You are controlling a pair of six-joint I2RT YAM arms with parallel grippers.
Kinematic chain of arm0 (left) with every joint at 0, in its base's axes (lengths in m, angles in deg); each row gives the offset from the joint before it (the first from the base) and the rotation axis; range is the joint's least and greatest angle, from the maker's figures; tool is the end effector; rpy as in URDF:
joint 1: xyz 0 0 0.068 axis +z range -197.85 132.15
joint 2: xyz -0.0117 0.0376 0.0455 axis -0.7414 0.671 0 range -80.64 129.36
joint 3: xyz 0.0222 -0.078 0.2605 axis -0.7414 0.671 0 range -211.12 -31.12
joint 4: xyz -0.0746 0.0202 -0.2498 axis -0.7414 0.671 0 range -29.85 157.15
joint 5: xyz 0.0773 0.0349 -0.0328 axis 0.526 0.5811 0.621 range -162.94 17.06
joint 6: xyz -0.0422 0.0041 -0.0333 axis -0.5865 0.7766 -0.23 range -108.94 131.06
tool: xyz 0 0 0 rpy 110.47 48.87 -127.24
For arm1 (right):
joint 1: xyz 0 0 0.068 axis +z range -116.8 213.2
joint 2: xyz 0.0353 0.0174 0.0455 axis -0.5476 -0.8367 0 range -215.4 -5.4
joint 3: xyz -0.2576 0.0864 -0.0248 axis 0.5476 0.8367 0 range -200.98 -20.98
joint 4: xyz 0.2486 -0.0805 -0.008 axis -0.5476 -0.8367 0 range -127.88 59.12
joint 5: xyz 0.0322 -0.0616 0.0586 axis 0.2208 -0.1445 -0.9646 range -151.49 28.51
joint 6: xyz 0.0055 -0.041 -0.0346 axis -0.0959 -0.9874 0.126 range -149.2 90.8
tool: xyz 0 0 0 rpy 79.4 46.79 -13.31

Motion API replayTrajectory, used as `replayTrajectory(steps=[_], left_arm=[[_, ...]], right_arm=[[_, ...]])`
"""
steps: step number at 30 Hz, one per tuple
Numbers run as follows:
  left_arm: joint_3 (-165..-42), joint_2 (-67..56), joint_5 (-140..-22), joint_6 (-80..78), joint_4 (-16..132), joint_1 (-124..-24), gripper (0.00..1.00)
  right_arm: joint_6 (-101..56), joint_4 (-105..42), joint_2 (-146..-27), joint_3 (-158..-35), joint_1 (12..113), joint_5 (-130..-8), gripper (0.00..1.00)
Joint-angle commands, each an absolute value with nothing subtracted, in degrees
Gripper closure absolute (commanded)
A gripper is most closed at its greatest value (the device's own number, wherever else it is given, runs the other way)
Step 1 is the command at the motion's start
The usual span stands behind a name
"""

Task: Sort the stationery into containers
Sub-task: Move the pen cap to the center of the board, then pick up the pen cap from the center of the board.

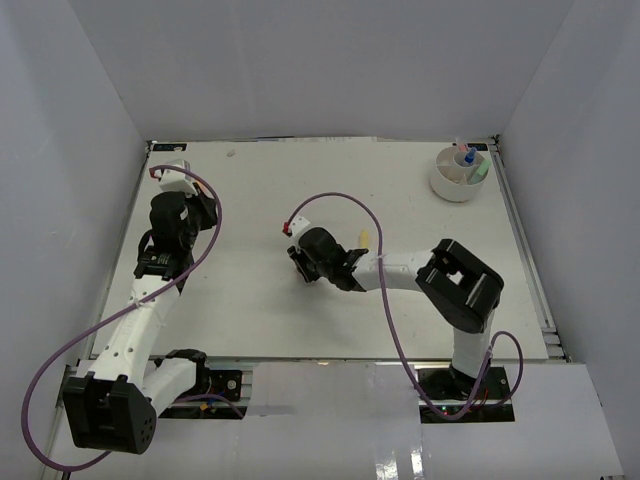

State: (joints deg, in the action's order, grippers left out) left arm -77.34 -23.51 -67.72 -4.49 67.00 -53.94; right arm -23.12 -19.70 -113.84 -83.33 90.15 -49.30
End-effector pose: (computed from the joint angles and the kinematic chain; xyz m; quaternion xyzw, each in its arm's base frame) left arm 0.2320 -0.0214 0.3145 -0.0933 0.8020 -0.0744 0.5853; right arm 0.2277 0.3361 0.1668 -0.3343 0.8173 0.1601 0.4412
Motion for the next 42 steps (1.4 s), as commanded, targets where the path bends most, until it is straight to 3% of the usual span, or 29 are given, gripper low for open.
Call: replayTrajectory(steps=[1,10,17,29,42], left_arm=[[-77.1,-24.5,-70.6,-5.0,65.7,-53.6,0.73],[-76.8,-24.1,-72.8,-5.5,65.2,-53.7,0.73],[-76.9,-24.1,-75.0,-5.6,65.2,-53.7,0.72],[-76.9,-24.7,-75.3,-5.6,65.5,-53.7,0.72],[-77.0,-24.7,-75.7,-5.5,65.6,-53.9,0.71]], right_arm=[[-21.7,-24.1,-109.7,-80.1,89.4,-46.9,0.7],[-20.6,-30.8,-108.2,-77.8,88.4,-49.2,0.64],[-23.3,-44.9,-110.6,-87.5,88.0,-51.1,0.48],[-23.4,-58.1,-117.7,-102.0,86.6,-53.8,0.46],[-24.2,-63.9,-123.4,-108.4,86.2,-55.5,0.49]])
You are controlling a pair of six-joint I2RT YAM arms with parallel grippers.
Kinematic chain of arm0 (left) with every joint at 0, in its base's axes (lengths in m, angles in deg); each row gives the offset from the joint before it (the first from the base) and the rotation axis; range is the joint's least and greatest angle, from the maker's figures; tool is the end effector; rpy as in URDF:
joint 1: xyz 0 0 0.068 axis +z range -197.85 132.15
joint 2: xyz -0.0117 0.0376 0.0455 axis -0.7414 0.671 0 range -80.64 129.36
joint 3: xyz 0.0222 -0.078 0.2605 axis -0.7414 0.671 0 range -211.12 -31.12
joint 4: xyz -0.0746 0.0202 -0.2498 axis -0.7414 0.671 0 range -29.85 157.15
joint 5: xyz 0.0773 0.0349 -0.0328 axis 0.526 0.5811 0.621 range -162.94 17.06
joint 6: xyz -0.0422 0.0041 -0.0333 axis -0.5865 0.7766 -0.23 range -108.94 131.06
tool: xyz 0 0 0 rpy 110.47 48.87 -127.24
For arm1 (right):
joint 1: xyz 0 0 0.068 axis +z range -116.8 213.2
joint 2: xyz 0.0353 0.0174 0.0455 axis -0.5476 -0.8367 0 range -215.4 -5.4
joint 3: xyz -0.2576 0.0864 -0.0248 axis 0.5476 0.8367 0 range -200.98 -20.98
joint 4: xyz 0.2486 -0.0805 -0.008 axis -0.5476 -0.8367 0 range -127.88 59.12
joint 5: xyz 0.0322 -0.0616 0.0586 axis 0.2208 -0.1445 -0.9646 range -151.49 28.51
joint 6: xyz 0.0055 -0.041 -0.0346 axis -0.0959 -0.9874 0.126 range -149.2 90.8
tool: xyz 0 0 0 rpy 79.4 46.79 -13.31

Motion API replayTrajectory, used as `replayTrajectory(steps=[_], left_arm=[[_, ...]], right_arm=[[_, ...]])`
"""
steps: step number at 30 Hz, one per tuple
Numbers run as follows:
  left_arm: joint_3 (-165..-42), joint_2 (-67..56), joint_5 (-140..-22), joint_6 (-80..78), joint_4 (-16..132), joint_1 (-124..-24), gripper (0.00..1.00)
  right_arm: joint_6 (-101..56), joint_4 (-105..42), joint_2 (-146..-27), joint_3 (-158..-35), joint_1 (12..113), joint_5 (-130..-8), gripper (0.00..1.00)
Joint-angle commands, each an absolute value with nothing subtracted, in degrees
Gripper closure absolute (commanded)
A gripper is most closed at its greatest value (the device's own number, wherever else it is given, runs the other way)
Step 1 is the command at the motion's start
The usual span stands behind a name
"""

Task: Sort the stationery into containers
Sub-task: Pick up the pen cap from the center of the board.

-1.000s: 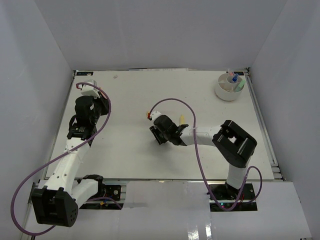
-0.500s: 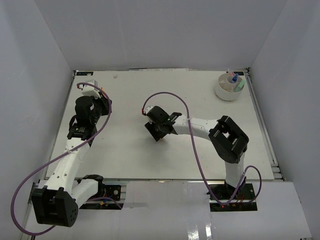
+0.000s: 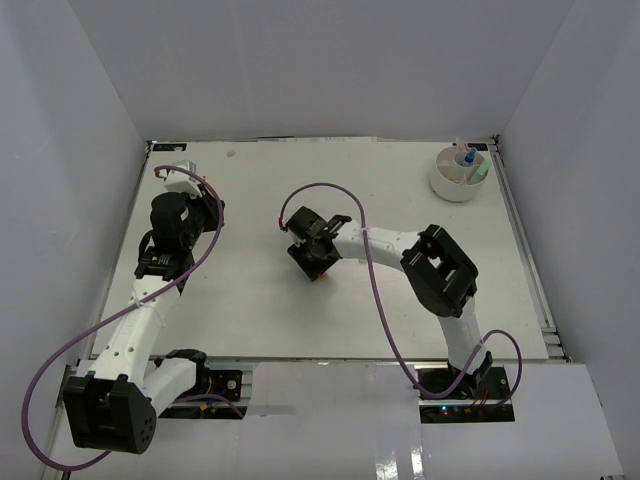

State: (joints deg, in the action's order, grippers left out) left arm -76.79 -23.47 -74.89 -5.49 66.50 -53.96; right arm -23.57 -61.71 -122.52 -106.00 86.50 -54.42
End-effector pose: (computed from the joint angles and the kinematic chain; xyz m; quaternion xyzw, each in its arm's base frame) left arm 0.2318 -0.0259 0.3118 -0.0635 0.8057 -0.1292 0.5746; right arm 0.2603 0.3418 0.1718 -0.3789 0.8935 0.0627 0.2328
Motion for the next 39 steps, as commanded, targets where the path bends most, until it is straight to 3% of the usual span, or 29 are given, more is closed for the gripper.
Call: replayTrajectory(steps=[1,3,9,15,27,39], left_arm=[[-77.0,-24.7,-75.8,-5.4,65.6,-53.9,0.71],[-77.0,-24.6,-76.1,-5.4,65.6,-53.9,0.71],[-76.7,-24.7,-79.3,-5.0,64.5,-53.9,0.71],[-75.9,-24.5,-91.9,-2.0,62.0,-54.2,0.71],[-73.9,-23.9,-112.3,1.0,54.4,-56.2,0.72],[-71.4,-24.6,-113.0,3.3,50.6,-61.1,0.73]], right_arm=[[-24.3,-64.3,-123.9,-108.7,86.1,-55.5,0.5],[-24.4,-64.5,-124.2,-108.9,85.9,-55.5,0.53],[-24.5,-64.5,-123.0,-109.2,85.8,-55.9,0.79],[-25.6,-62.3,-114.8,-109.8,85.5,-53.8,0.87],[-23.8,-51.5,-97.7,-114.2,84.1,-47.2,0.92],[-16.1,-26.8,-91.8,-110.6,85.5,-49.4,0.92]])
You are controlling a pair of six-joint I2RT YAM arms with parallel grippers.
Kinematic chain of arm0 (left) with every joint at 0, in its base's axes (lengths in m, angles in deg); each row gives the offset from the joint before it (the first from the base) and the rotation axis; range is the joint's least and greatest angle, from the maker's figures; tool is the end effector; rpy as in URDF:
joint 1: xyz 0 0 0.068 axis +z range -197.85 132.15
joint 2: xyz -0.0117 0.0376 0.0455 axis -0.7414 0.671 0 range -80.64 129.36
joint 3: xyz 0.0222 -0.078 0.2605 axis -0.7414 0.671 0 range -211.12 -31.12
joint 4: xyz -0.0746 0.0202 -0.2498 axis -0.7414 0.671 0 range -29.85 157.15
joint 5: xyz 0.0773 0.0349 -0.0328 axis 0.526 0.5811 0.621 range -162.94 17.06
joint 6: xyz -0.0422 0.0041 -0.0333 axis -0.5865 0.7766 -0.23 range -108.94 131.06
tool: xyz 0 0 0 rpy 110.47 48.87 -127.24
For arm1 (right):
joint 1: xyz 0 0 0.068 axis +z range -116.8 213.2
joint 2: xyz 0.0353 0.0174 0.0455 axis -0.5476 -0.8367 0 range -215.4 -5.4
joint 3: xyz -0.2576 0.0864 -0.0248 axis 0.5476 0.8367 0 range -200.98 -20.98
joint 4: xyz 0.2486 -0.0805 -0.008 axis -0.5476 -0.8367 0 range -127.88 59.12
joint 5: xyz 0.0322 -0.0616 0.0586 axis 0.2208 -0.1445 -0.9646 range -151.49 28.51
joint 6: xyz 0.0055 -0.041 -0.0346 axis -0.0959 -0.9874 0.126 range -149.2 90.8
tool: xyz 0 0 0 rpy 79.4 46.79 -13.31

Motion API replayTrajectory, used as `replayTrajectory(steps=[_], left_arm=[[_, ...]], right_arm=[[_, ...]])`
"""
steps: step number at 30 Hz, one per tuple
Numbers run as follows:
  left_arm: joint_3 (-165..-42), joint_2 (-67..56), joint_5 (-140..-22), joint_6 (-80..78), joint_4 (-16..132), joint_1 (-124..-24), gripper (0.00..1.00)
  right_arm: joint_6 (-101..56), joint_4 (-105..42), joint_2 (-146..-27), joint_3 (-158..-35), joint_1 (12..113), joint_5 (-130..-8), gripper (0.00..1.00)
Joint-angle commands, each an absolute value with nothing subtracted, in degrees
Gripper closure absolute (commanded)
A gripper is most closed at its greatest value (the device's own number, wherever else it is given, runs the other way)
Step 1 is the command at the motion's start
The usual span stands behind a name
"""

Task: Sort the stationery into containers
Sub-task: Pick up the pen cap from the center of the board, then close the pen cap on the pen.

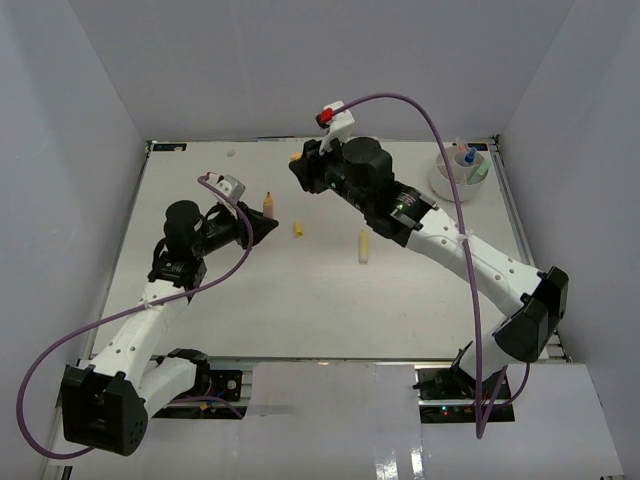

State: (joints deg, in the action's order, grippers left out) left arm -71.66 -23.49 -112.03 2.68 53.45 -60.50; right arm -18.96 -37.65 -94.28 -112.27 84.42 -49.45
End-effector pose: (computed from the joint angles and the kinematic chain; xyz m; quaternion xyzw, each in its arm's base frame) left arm 0.2185 -0.0719 0.3054 0.2420 0.7129 -0.3625 0.5494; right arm 0.2348 0.2803 0.4395 -0.1886 0.7083 0.2793 0.6203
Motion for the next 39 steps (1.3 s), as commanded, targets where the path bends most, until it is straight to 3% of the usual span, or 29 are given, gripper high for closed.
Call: replayTrajectory(steps=[1,11,39], left_arm=[[-71.3,-24.6,-112.6,3.2,50.5,-61.3,0.73],[-70.3,-25.7,-109.4,1.7,48.8,-61.7,0.72],[-70.1,-26.8,-108.8,1.2,48.5,-61.7,0.72]], right_arm=[[-15.8,-25.0,-91.6,-109.8,85.8,-49.4,0.92],[-14.8,-8.2,-92.7,-101.9,89.8,-46.8,0.92],[-13.6,-8.1,-97.2,-101.1,91.8,-48.3,0.92]])
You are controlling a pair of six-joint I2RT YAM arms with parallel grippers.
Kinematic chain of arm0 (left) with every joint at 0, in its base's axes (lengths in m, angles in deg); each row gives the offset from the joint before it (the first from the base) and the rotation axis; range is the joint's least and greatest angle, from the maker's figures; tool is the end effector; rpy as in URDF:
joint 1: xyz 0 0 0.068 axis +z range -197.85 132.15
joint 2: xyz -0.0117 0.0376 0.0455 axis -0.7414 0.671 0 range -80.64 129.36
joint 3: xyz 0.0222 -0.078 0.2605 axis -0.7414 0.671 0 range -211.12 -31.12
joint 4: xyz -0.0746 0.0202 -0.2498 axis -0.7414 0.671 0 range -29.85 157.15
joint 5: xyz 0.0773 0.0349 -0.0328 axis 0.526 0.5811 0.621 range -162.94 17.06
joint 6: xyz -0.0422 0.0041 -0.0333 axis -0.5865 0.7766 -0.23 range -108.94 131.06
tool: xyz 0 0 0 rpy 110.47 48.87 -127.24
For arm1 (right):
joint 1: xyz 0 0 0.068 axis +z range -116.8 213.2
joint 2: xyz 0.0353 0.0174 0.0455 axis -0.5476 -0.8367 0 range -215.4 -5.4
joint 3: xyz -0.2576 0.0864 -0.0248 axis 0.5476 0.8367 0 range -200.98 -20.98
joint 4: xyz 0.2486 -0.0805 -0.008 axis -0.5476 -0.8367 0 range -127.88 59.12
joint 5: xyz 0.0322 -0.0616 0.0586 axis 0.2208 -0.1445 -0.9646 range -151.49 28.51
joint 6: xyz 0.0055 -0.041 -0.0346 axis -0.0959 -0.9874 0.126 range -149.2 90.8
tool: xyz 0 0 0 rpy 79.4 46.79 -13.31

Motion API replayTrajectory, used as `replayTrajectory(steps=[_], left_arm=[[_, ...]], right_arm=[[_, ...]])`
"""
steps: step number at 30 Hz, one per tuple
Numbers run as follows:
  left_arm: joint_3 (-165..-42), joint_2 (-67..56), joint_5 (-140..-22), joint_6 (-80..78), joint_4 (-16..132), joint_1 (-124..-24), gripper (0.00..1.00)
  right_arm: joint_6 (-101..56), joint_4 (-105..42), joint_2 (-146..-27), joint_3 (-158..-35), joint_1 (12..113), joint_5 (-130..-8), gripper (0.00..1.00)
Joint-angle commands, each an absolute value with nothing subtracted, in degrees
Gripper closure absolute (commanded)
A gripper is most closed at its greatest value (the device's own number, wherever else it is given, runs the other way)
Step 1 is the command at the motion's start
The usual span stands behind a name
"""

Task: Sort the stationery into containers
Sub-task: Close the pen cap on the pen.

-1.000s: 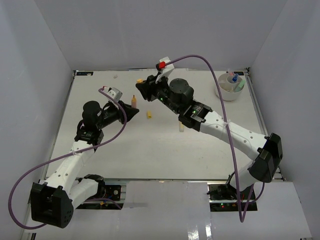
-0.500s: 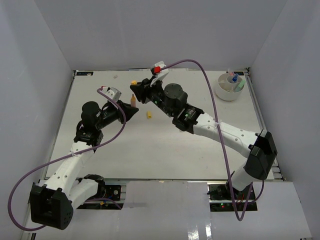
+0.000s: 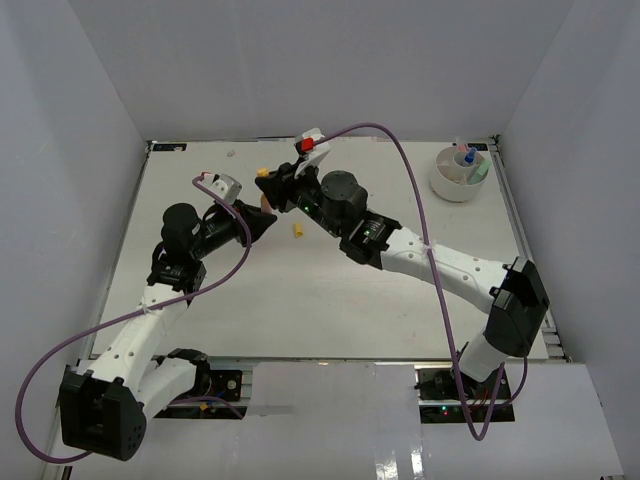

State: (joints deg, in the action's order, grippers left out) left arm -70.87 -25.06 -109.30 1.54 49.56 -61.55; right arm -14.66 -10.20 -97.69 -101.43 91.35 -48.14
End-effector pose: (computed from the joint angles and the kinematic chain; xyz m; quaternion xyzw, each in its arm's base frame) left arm 0.2138 -0.0737 0.3129 0.2358 0.6937 -0.3547 0.5809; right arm 0.2128 0.3269 0.4025 -0.1580 0.6327 0.3862 0.6524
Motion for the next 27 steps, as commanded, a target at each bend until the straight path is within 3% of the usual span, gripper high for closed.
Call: replayTrajectory(steps=[1,27], left_arm=[[-70.2,-26.8,-108.8,1.2,48.5,-61.7,0.72],[-67.3,-27.7,-107.8,-3.7,39.7,-61.7,0.72]], right_arm=[[-13.6,-8.2,-97.1,-101.1,91.7,-48.2,0.92],[-10.5,-5.3,-97.1,-93.2,94.6,-45.9,0.92]])
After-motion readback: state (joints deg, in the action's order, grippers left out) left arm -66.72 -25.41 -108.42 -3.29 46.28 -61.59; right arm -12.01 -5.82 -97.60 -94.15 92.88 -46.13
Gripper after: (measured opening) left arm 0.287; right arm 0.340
